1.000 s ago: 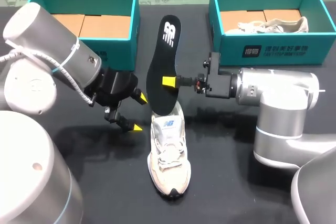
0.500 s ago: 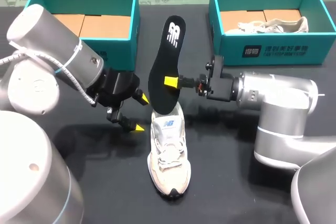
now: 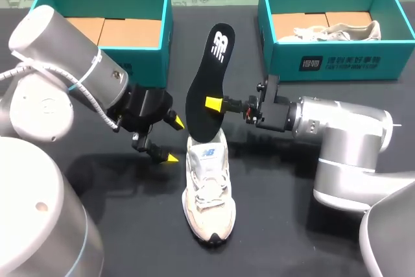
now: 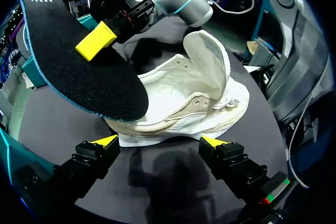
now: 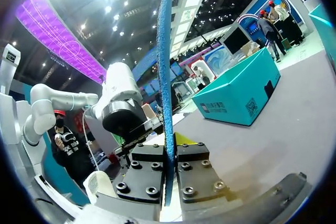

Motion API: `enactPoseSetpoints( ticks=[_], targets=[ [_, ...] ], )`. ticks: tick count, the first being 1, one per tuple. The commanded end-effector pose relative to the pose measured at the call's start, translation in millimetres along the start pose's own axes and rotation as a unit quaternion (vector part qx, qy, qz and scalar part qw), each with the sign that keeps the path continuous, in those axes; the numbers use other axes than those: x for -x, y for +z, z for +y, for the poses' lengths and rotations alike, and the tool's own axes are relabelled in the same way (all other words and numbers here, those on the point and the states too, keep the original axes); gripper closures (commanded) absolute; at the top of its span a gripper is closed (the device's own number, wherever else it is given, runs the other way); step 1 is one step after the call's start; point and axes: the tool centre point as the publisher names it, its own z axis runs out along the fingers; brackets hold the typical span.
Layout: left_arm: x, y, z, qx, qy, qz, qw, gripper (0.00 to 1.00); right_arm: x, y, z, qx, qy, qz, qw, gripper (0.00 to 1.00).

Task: Take the shoe out of the shoebox, open the shoe tongue, remove and reinsert the insole, then place the shoe into the shoebox

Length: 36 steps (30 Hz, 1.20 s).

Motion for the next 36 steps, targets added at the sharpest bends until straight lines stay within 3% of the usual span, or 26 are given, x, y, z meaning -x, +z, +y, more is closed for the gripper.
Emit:
enactPoseSetpoints(
  ticks=[1,20,36],
  targets=[
    [0.3,1.6,-0.3,0.001,0.0,0.0,1.0,0.0,0.3,-2.0,-3.0,-0.002,0.001,0.0,1.0,1.0],
    [0.3,1.6,-0.3,0.001,0.0,0.0,1.0,0.0,-2.0,-15.9,-14.1,-0.024,0.0,0.001,1.0,1.0],
    [0.3,1.6,-0.3,0.001,0.0,0.0,1.0,0.0,-4.4,-16.4,-38.7,-0.05,0.015,0.002,0.999,1.0]
  ],
)
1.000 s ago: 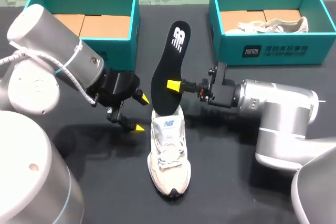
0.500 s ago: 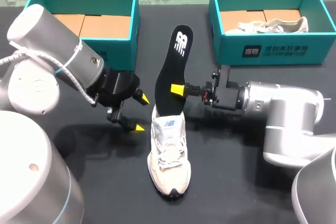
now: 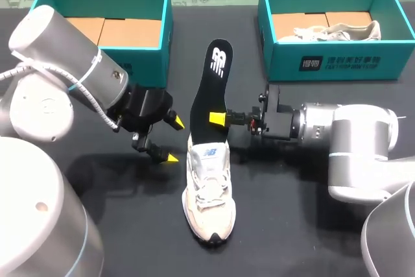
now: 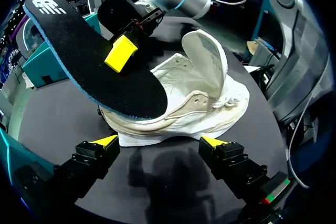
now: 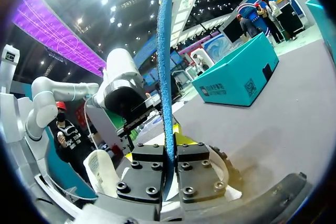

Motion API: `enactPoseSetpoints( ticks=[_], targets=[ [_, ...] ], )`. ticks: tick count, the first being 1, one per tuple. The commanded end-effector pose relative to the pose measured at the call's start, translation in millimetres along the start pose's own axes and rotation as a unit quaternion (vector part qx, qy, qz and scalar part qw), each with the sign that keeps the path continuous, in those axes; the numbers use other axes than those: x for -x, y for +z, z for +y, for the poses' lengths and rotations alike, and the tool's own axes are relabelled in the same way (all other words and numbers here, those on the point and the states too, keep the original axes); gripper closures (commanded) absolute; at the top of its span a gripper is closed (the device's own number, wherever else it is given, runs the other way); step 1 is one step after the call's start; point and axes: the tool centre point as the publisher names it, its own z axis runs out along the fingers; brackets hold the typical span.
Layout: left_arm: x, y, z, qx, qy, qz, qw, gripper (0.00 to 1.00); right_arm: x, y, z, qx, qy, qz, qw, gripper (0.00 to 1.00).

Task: Take the shoe out of the shoebox, open the shoe tongue, remove and reinsert the insole, then place the shoe into the shoebox

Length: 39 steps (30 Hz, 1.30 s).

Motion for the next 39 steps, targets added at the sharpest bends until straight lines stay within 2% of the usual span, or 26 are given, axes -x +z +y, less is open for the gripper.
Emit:
enactPoseSetpoints(
  ticks=[1,16,28,39],
  targets=[
    [0.2,1.6,-0.3,0.001,0.0,0.0,1.0,0.0,-2.1,-1.5,-7.2,-0.001,0.002,-0.001,1.0,1.0],
    [0.2,1.6,-0.3,0.001,0.0,0.0,1.0,0.0,-10.7,-4.0,-32.3,-0.009,0.014,-0.001,1.0,1.0],
    [0.2,1.6,-0.3,0.001,0.0,0.0,1.0,0.0,-13.7,-1.8,-50.1,-0.044,0.039,0.004,0.998,1.0],
    [0.2,1.6,-0.3,0.001,0.0,0.0,1.0,0.0,-16.4,-6.0,-69.7,-0.042,0.063,-0.005,0.997,1.0]
  ],
)
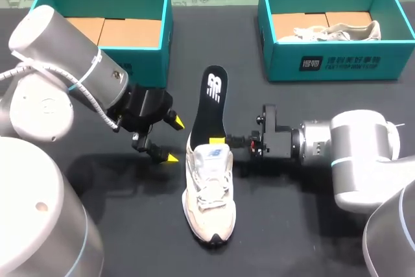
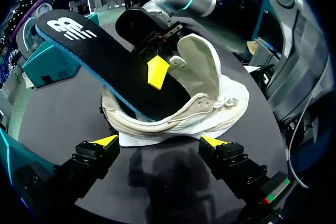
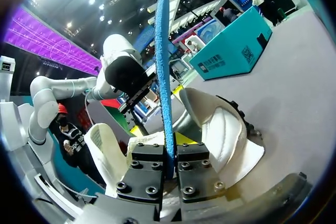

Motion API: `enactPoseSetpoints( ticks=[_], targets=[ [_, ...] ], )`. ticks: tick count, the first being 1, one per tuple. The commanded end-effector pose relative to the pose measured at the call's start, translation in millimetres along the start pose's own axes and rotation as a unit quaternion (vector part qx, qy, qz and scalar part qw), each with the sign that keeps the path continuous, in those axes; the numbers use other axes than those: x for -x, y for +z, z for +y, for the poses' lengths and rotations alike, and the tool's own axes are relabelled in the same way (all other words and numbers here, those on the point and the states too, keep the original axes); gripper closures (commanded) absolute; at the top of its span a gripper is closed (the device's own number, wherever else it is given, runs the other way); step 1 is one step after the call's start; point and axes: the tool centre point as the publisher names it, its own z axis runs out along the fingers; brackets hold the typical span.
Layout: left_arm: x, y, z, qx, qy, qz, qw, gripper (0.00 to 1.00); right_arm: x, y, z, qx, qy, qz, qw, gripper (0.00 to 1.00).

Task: Take the shoe out of the shoebox, open the shoe tongue, remove and reinsert the insole, then place the shoe into the shoebox

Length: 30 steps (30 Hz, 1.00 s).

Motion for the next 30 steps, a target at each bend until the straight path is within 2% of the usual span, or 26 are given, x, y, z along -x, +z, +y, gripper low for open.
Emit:
enactPoseSetpoints(
  ticks=[1,10,12,15,30],
  targets=[
    [0.2,1.6,-0.3,0.001,0.0,0.0,1.0,0.0,0.2,1.4,-12.2,0.002,0.002,0.0,1.0,1.0],
    [0.2,1.6,-0.3,0.001,0.0,0.0,1.0,0.0,-1.3,8.8,3.2,-0.01,-0.015,0.015,1.0,1.0],
    [0.2,1.6,-0.3,0.001,0.0,0.0,1.0,0.0,-0.4,10.6,6.2,-0.014,-0.016,0.017,1.0,0.91],
    [0.2,1.6,-0.3,0.001,0.0,0.0,1.0,0.0,1.4,11.8,7.8,-0.016,-0.017,0.018,1.0,0.84],
    [0.2,1.6,-0.3,0.001,0.0,0.0,1.0,0.0,-3.7,11.9,15.6,-0.024,-0.033,0.024,0.999,0.72]
  ],
)
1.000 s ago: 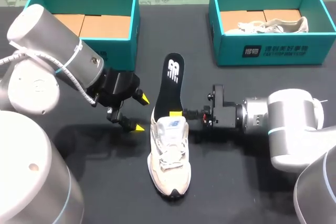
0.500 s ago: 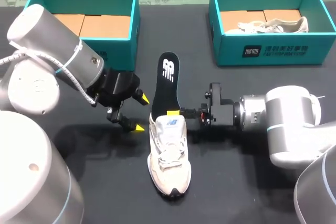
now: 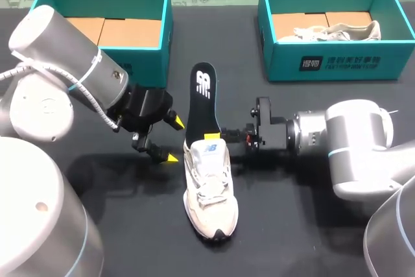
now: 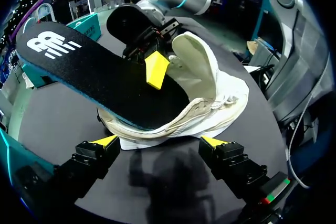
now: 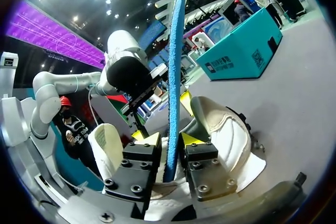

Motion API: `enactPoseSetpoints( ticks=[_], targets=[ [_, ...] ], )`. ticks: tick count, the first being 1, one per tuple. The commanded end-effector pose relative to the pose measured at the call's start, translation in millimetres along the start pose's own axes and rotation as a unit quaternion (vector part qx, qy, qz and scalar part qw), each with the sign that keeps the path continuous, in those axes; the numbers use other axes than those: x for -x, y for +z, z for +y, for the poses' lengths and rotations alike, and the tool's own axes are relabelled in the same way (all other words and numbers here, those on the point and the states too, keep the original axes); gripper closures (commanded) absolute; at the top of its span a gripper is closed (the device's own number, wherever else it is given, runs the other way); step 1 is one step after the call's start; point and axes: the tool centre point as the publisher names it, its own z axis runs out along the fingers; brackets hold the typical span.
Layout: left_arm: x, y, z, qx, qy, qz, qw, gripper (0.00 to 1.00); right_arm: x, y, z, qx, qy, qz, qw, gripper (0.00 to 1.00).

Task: Take the shoe out of the shoebox, open the shoe tongue, remove and reinsert the insole, then place the shoe into the shoebox

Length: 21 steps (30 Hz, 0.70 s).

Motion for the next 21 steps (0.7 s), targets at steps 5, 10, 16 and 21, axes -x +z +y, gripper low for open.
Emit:
enactPoseSetpoints(
  ticks=[5,10,16,21],
  targets=[
    [0.2,1.6,-0.3,0.001,0.0,0.0,1.0,0.0,-6.3,2.3,2.1,-0.006,-0.011,0.002,1.0,0.69],
    [0.2,1.6,-0.3,0.001,0.0,0.0,1.0,0.0,-10.8,3.4,2.5,-0.012,-0.021,0.006,1.0,0.67],
    [0.2,1.6,-0.3,0.001,0.0,0.0,1.0,0.0,-15.5,3.0,8.2,-0.017,-0.036,0.013,0.999,0.64],
    [0.2,1.6,-0.3,0.001,0.0,0.0,1.0,0.0,-9.8,-0.2,11.8,-0.022,-0.034,0.014,0.999,0.63]
  ],
)
